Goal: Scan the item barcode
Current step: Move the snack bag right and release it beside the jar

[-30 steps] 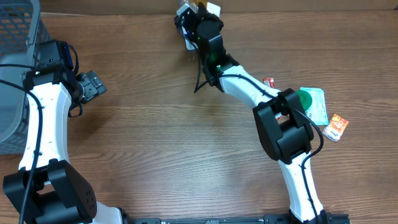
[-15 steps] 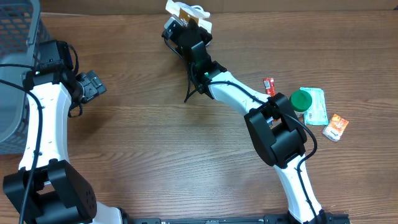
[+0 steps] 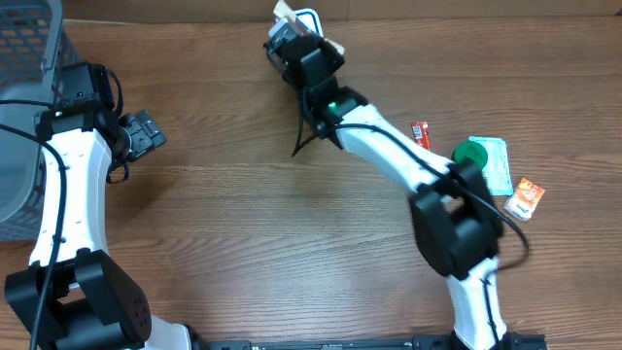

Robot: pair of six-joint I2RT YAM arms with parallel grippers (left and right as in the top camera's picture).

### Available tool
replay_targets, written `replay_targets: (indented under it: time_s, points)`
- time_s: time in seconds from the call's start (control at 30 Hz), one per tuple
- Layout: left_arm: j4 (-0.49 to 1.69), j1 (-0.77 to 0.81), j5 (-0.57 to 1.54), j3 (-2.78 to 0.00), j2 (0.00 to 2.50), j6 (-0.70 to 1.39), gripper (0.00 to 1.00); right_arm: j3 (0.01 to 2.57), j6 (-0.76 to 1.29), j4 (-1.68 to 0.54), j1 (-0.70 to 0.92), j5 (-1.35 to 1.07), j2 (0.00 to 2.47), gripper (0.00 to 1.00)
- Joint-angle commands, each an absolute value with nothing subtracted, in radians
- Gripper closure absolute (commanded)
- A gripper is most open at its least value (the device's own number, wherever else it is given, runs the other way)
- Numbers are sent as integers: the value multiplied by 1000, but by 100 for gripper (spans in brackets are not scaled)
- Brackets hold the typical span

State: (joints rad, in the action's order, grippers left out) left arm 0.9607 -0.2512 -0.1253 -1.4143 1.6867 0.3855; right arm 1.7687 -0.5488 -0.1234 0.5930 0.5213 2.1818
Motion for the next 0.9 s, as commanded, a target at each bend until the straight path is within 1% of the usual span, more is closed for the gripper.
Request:
replay_targets:
  time_s: [0.0,0.1,0.23,0.27,0.3,0.33,0.4,0.43,0.47,0.5,0.6,0.7,0.87]
  points:
    - [961,-255,-138,-1426,1675,382,0,1788,-409,-347,576,475,1992,96]
    - [961,-255,-138,-1426,1675,382,0,1788,-338,-591,554,391,1939,96]
    - [961,-255,-138,-1426,1675,382,0,1788,-292,-919,516,261,1918,96]
    - [961,-255,-138,-1426,1675,382,0,1787,-287,-1003,503,229,1921,95]
    - [961,-255,-138,-1426,1675,381,0,1786,-287,-1101,483,189,1926,90]
    - [961,-255,-138,-1426,1675,382,0,1785,-286,-1150,469,175,1930,82]
    - [961,-255,-138,-1426,1675,382,0,1783,-282,-1200,443,170,1932,49]
    - [961,-255,-138,-1426,1675,382,0,1782,-278,-1209,430,170,1932,35]
    - [961,-255,-138,-1426,1675,382,0,1782,-266,-1212,421,170,1932,23]
    - [961,-255,-138,-1426,1675,382,0,1781,-247,-1213,410,170,1932,0]
    - [961,-255,-138,-1426,1675,382,0,1781,-200,-1210,383,170,1932,0]
    - [961,-255,-138,-1426,1675,382,0,1781,-202,-1210,354,170,1932,0]
    - [961,-255,-138,-1426,1675,382,0,1781,-202,-1210,350,170,1932,0]
